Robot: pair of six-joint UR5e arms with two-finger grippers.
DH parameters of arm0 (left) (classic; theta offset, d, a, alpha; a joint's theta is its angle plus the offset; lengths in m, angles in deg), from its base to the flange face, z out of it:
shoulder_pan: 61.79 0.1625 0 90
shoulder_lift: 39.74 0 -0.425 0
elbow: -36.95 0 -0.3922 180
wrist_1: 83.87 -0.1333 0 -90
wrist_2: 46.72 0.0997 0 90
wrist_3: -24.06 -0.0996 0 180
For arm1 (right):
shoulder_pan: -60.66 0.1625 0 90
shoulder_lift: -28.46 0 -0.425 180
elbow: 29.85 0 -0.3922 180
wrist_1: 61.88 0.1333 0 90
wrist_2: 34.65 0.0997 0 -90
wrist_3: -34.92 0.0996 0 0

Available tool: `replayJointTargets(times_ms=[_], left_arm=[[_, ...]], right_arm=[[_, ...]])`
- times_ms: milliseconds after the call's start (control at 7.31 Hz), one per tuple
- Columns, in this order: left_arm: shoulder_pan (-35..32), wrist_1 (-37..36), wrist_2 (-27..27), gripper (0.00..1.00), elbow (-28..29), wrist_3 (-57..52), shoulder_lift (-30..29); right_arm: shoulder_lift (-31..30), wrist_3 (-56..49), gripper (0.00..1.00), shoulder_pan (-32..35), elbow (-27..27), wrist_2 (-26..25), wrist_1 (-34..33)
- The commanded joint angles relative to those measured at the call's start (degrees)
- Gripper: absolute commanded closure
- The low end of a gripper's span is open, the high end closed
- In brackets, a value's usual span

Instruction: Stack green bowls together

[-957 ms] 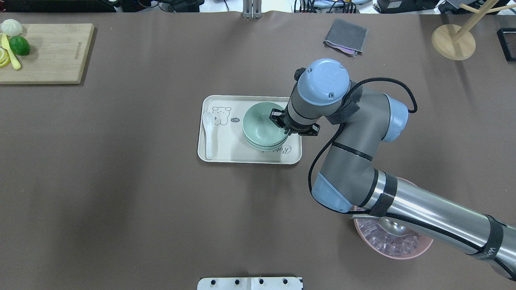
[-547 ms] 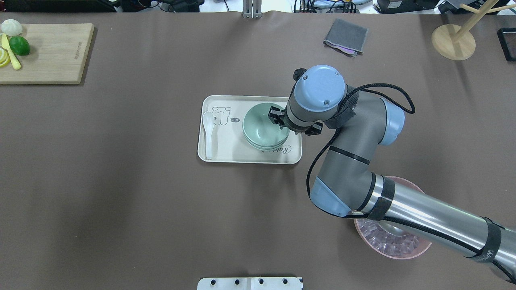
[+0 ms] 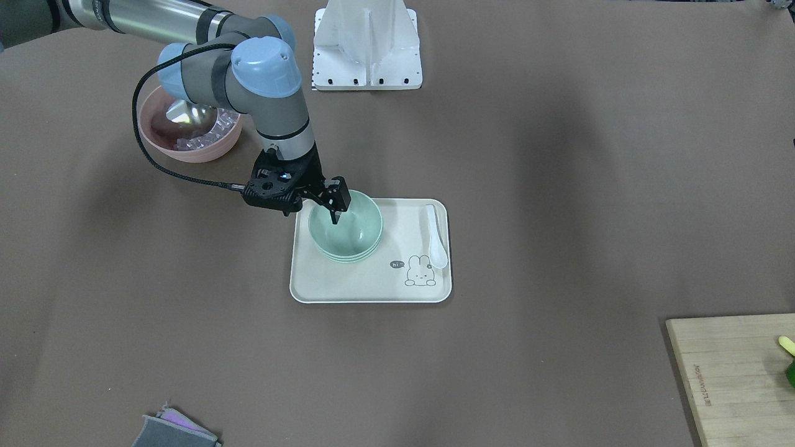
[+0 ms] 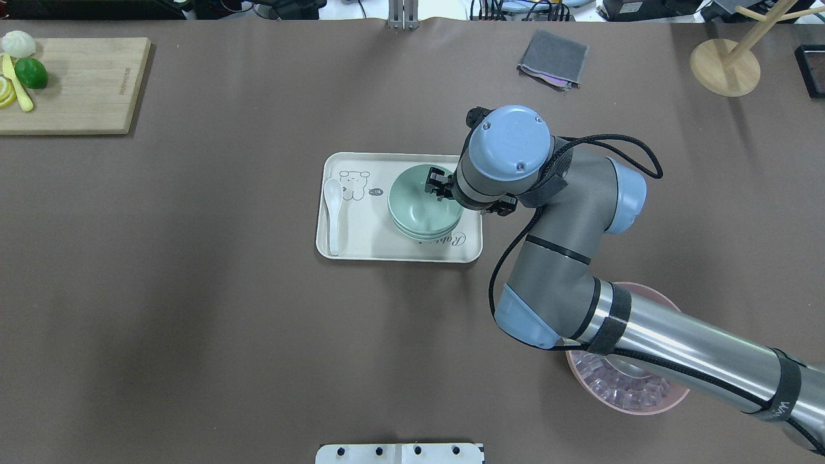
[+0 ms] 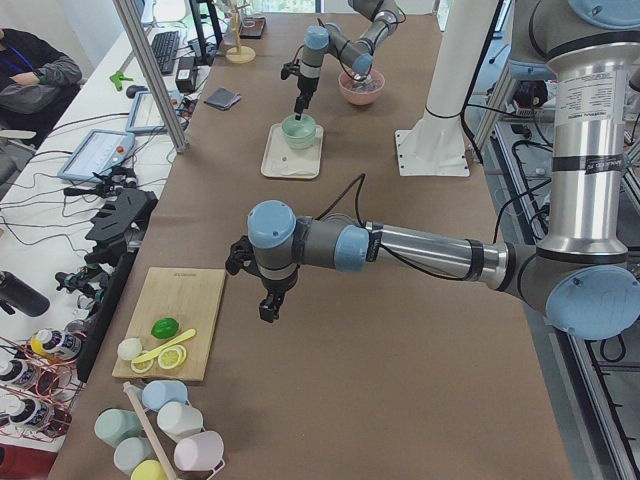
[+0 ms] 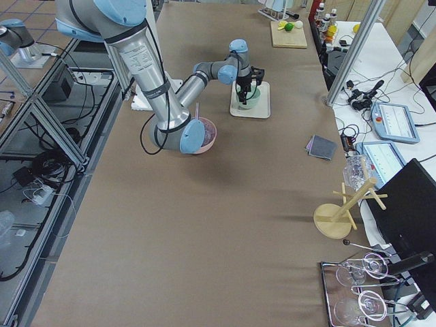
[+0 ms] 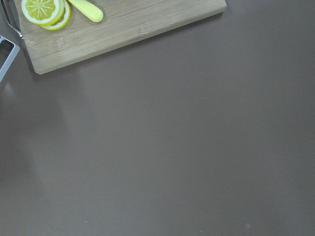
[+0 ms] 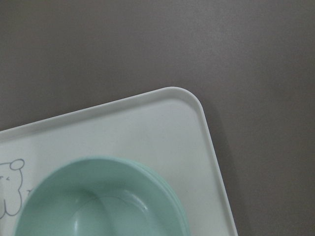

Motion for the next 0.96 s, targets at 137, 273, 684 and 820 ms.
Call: replayJointTargets(times_ms=[137,273,684,820], left_arm=[[-0.07,0.08,0.36,0.01,0.09,0.00,0.83],[-0.16,0.08,0.27,0.01,0.00,0.00,0.92],[-2.96,0.34,0.45,0.01,0.18,-0.09,3.01],[-5.67,0.08,0.53,0.01,0.61,-0.18,4.59]], right_arm=[[-2.31,-6.78,0.00,5.36,-1.50,7.00,-0.53],[-4.76,-10.11,0.00,7.29,-3.07,9.27,-0.53],[-13.28,-21.08,0.00,18.16,-6.86,18.67,-0.62],[-16.79,-28.53,0.00,23.60,-6.95,22.61,-0.62]])
